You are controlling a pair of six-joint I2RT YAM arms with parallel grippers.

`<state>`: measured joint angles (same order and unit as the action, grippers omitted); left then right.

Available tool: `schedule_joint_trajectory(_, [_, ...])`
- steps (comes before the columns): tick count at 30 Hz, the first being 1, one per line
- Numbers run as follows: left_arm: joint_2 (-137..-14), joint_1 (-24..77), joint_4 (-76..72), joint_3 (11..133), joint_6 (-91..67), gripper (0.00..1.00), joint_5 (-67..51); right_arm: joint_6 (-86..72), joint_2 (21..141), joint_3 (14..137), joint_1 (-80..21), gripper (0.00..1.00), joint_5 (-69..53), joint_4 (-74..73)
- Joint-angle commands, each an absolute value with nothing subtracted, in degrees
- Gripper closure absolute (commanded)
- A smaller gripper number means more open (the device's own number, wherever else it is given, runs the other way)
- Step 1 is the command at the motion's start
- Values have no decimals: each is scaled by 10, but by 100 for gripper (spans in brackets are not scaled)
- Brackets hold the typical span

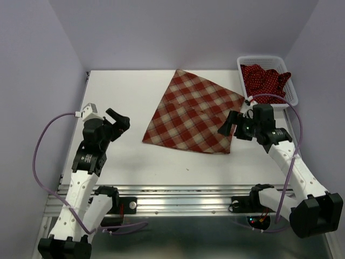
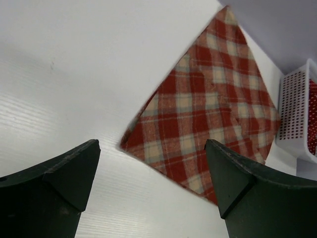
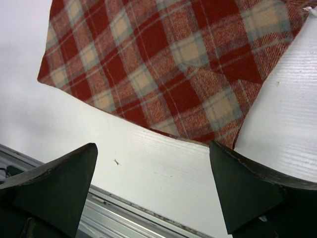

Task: Fold and stack the skirts
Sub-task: Flatten the skirt out

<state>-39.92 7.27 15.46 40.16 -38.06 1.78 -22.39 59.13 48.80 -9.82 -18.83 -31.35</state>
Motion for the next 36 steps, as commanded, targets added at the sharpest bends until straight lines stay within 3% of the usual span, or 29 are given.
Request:
schedule_joint_trajectory(1, [-463,76,158,392,-398,1,-1,-209,606,486,-98,0,-160,-298])
schedule_joint_trajectory(12, [-648,157,84,378,-453,1,-7,-181,679,472,-129,0,-123,-216])
schedule_joint_trajectory(22, [-802,185,51,388,-499,4,9,-185,675,460,-135,0,-97,-214])
schedule_joint_trajectory(25, [-838,190,44,395,-495,21,4,-185,679,460,-135,0,-87,-216])
schedule_joint_trajectory(26, [-845,192,38,396,-494,31,4,-186,679,461,-135,0,-84,-217])
schedule_joint_trajectory(32, [-885,192,21,395,-506,52,8,-185,679,465,-135,0,-81,-220])
schedule_joint_trajectory(33, [-889,192,18,397,-506,59,4,-185,680,465,-135,0,-81,-220])
schedule_joint_trajectory(34, [-894,192,18,400,-506,79,4,-185,679,464,-135,0,-79,-221])
schedule_joint_trajectory(36, [-896,192,20,402,-508,99,9,-183,680,464,-135,0,-80,-223])
